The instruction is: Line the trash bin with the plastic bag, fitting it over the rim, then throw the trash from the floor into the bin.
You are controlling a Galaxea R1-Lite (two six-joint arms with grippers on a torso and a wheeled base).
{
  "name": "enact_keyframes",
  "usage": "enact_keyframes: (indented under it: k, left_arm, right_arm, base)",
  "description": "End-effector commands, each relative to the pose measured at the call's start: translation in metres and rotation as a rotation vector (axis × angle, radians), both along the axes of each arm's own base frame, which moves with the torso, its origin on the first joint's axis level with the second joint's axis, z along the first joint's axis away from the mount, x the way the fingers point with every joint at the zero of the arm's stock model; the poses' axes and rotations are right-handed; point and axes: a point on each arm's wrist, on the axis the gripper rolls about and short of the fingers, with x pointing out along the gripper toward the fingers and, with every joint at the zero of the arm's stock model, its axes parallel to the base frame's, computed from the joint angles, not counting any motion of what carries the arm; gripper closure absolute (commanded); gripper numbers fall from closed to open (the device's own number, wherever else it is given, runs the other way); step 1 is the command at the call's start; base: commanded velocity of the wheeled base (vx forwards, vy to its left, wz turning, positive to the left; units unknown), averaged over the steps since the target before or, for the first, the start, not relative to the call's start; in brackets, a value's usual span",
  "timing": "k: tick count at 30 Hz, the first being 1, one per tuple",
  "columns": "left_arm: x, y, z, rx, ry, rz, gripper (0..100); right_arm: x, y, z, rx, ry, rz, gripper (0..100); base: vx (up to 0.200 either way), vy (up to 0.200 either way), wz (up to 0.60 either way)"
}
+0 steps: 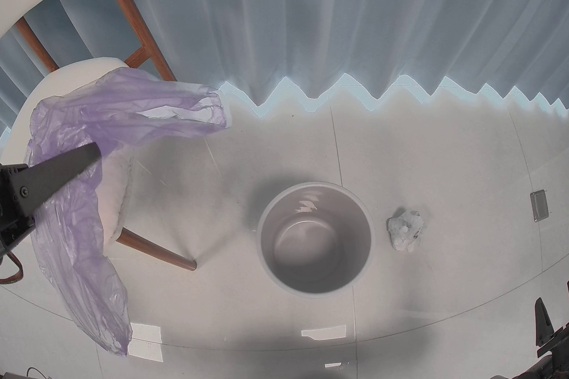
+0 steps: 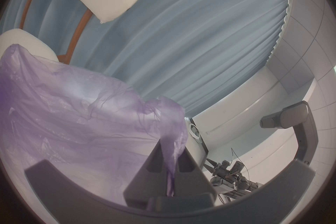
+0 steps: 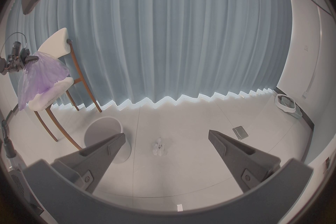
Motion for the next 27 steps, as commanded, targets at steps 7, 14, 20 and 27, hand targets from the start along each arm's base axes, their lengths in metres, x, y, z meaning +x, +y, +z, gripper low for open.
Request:
enact_keyframes:
  k: [7, 14, 20, 27]
  left_arm:
    - [0.002, -0.002, 0.002, -0.03, 0.041, -0.035, 100]
    - [-0.001, -0.002, 0.006, -0.062, 0.076, -0.18, 100]
    - [-0.002, -0.004, 0.012, -0.091, 0.105, -0.218, 100]
    - [0.0, -0.007, 0.022, -0.114, 0.158, -0.333, 100]
  right_arm:
    - [0.0, 0.0, -0.005, 0.0, 0.002, 0.0, 0]
    - [0.0, 0.0, -0.005, 0.0, 0.002, 0.0, 0]
    - [0.0, 0.0, -0.005, 0.0, 0.0, 0.0, 0]
    - [0.0, 0.0, -0.005, 0.003, 0.0, -0.001, 0]
  base:
    - [0.0, 0.0, 0.0]
    - [0.0, 0.0, 0.0]
    - [0.0, 0.0, 0.0]
    - [0.0, 0.0, 0.0]
